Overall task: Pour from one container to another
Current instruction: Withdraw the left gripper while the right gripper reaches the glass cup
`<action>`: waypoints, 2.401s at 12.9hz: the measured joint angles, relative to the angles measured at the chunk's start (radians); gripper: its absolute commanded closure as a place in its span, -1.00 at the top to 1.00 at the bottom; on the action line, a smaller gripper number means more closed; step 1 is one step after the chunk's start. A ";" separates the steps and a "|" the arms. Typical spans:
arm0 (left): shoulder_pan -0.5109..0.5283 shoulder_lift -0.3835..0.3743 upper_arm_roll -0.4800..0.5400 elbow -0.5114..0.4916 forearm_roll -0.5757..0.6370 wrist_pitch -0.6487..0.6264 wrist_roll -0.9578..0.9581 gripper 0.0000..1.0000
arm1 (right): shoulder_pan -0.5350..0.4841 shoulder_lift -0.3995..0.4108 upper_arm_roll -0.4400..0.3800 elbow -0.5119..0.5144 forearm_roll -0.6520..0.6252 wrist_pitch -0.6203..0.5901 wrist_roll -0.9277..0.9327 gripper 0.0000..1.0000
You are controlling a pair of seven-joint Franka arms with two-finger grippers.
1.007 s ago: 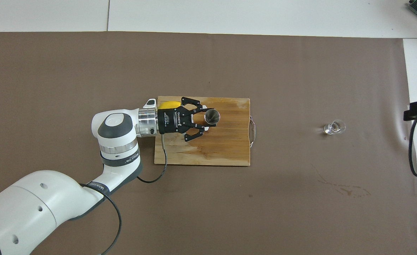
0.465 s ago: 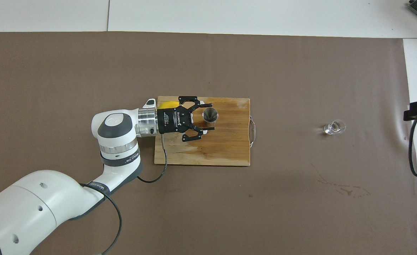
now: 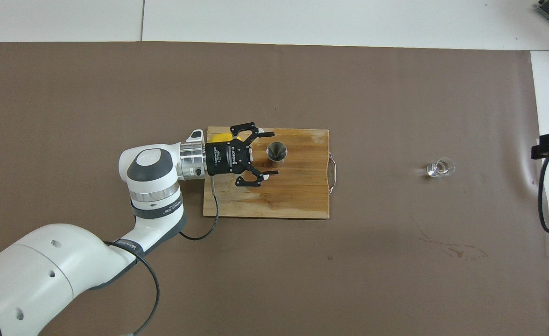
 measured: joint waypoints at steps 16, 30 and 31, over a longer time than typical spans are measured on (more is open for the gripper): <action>0.253 -0.184 0.015 0.072 0.696 -0.148 -0.028 1.00 | -0.009 -0.015 -0.009 -0.042 0.010 0.034 -0.126 1.00; 0.250 -0.345 0.038 0.259 1.628 -0.210 0.531 1.00 | -0.306 0.026 -0.031 -0.589 0.684 0.501 -1.566 1.00; 0.249 -0.345 0.038 0.269 1.648 -0.202 0.575 1.00 | -0.316 0.061 -0.030 -0.583 0.728 0.498 -1.631 1.00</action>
